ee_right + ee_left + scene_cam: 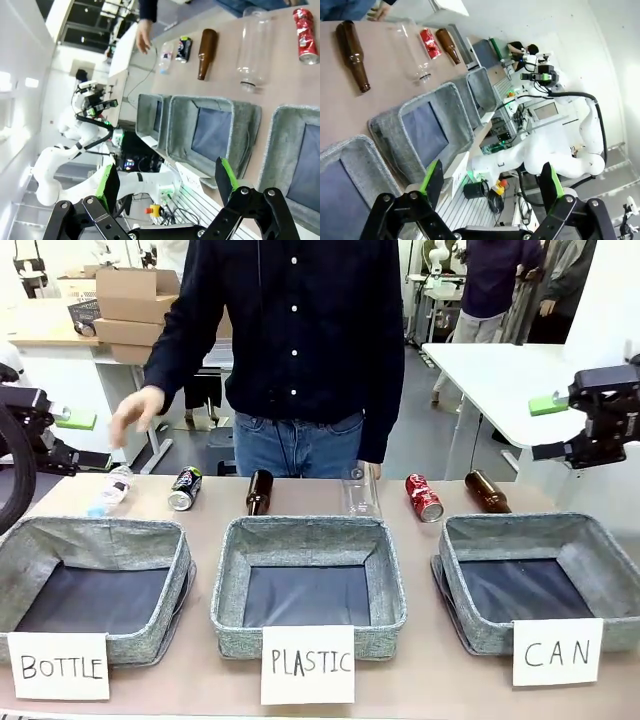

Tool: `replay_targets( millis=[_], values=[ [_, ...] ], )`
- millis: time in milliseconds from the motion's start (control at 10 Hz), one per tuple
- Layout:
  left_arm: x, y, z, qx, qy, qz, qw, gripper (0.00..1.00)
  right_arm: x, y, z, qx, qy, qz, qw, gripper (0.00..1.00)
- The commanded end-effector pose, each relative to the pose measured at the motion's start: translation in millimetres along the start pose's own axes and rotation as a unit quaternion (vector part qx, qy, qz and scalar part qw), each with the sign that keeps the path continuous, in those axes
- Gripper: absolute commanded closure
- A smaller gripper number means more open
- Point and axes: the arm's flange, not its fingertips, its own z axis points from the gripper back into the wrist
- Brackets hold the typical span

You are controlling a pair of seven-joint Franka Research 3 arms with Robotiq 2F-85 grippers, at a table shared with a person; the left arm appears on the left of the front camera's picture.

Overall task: Sort the can waste into the basket.
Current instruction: Pick up the can waste from the table and place it in the right Fabric basket.

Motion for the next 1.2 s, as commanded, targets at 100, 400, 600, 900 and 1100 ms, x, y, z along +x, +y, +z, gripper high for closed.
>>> replay_targets(
  millis=[100, 400, 600, 900, 1100],
  values=[
    [0, -4, 3, -0.027, 0.002, -0.018, 0.999, 0.0, 2, 2, 3, 0.012, -0.004, 0.017, 1.0, 0.0],
    [0, -4, 3, -0.027, 0.002, -0.018, 0.999, 0.0, 2, 2, 3, 0.012, -0.004, 0.017, 1.0, 0.0],
    [0, -4, 3, -0.027, 0.002, -0.018, 0.999, 0.0, -3, 4, 6, 0.001, 0.0, 0.002, 1.0, 0.0],
    [0, -4, 3, -0.027, 0.002, -0.018, 0.999, 0.0, 67, -4, -87, -0.332, 0.027, 0.018, 0.943, 0.0],
    [0, -4, 3, -0.027, 0.002, -0.018, 0.999, 0.0, 94, -25, -136, -0.394, 0.074, 0.051, 0.915, 0.0]
  ],
)
